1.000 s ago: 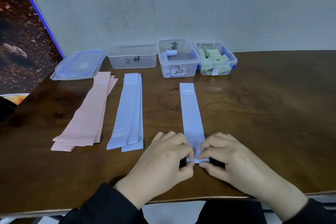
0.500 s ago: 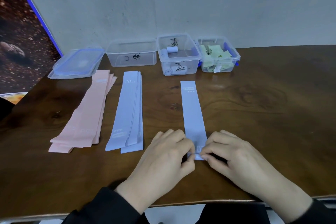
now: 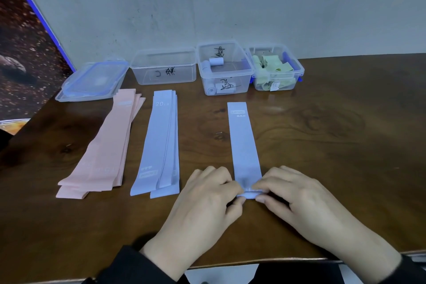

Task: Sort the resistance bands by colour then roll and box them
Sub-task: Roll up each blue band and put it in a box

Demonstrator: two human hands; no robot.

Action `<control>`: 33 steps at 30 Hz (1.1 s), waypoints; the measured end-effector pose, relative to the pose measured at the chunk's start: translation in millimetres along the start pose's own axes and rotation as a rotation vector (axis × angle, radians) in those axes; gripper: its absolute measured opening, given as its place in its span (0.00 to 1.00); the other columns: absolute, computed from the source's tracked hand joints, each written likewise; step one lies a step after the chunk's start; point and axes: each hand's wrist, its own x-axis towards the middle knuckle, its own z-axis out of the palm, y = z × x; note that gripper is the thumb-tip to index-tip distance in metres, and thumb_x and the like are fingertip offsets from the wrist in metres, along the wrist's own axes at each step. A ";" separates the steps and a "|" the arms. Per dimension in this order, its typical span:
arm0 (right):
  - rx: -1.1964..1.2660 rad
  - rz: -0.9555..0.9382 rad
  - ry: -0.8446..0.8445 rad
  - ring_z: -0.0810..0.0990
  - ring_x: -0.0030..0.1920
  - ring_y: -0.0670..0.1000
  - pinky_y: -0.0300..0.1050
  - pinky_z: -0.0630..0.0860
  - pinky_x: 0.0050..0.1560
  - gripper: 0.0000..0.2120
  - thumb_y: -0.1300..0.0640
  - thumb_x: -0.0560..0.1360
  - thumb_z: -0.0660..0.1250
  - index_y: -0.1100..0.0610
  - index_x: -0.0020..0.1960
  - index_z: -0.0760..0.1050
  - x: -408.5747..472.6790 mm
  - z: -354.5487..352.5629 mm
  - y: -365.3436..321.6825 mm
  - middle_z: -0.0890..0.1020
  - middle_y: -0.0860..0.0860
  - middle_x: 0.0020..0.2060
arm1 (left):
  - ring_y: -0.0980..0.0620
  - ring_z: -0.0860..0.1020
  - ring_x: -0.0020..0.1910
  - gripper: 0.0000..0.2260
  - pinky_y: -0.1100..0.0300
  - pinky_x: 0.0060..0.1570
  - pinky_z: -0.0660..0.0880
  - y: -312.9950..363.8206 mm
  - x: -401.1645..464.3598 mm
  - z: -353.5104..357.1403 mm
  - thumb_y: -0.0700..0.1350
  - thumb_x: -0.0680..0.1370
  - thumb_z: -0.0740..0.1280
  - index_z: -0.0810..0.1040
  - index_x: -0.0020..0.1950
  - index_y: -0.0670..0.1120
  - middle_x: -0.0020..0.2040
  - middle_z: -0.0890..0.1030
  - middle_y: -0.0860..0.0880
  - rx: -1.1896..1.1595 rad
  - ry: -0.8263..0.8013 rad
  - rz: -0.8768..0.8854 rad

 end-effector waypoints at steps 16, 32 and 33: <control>-0.093 0.033 0.015 0.75 0.47 0.43 0.41 0.79 0.37 0.14 0.44 0.79 0.63 0.47 0.59 0.82 7.8 1.2 1.9 0.75 0.38 0.49 | 0.56 0.70 0.43 0.11 0.55 0.40 0.73 1.3 0.9 0.7 0.52 0.79 0.67 0.83 0.59 0.54 0.43 0.72 0.57 0.048 0.014 -0.008; -0.061 0.089 0.033 0.77 0.48 0.43 0.43 0.79 0.40 0.11 0.45 0.81 0.60 0.45 0.55 0.80 23.6 -0.8 9.9 0.74 0.37 0.49 | 0.57 0.73 0.43 0.10 0.59 0.40 0.73 -9.8 20.5 0.3 0.53 0.77 0.70 0.84 0.57 0.55 0.44 0.76 0.58 0.088 -0.041 0.015; -0.048 0.091 0.031 0.77 0.48 0.43 0.43 0.79 0.40 0.10 0.45 0.81 0.60 0.44 0.53 0.80 24.3 -1.3 10.1 0.74 0.37 0.49 | 0.56 0.73 0.42 0.10 0.58 0.39 0.73 -10.6 22.6 1.4 0.54 0.77 0.69 0.84 0.56 0.55 0.43 0.76 0.57 0.102 -0.038 0.012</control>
